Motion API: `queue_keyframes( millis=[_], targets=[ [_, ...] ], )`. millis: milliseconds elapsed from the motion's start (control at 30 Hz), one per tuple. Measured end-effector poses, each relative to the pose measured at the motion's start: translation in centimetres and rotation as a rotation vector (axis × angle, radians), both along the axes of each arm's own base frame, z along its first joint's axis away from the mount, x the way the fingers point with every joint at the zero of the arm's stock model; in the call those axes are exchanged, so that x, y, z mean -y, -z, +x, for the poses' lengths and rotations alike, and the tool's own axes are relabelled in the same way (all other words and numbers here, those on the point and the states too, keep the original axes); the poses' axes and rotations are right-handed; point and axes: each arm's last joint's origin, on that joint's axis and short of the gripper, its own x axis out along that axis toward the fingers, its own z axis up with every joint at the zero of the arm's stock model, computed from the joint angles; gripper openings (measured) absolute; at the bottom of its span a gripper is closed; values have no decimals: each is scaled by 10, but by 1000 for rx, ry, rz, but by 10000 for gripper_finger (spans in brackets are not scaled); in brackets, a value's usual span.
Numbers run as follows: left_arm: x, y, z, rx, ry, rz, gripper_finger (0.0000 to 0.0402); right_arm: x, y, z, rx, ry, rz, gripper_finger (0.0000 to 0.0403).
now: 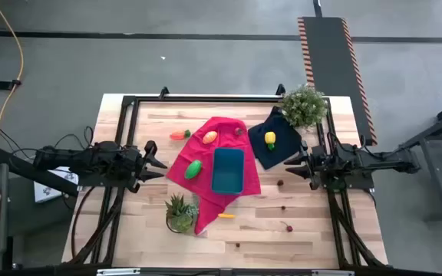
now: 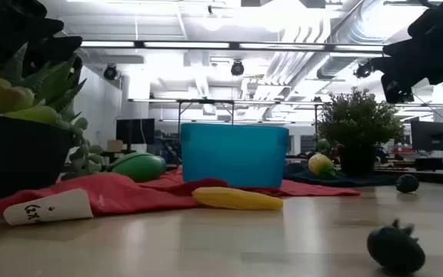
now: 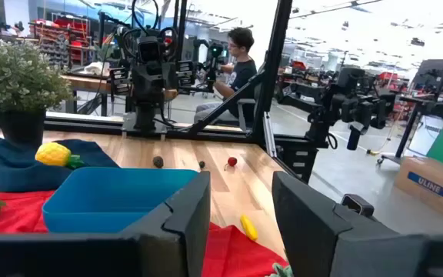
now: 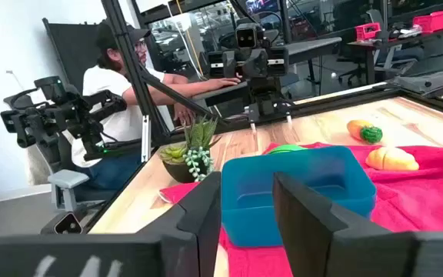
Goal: Pick and placing Produce into tupperware
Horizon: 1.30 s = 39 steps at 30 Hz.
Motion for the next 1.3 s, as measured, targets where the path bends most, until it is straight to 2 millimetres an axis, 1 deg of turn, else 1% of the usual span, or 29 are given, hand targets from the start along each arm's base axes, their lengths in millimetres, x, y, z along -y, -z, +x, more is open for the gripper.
queue_keyframes(
  millis=[1300],
  targets=[
    [0, 0, 0, 1, 0, 0, 129, 0, 0, 0, 0, 0, 0, 110]
  ],
)
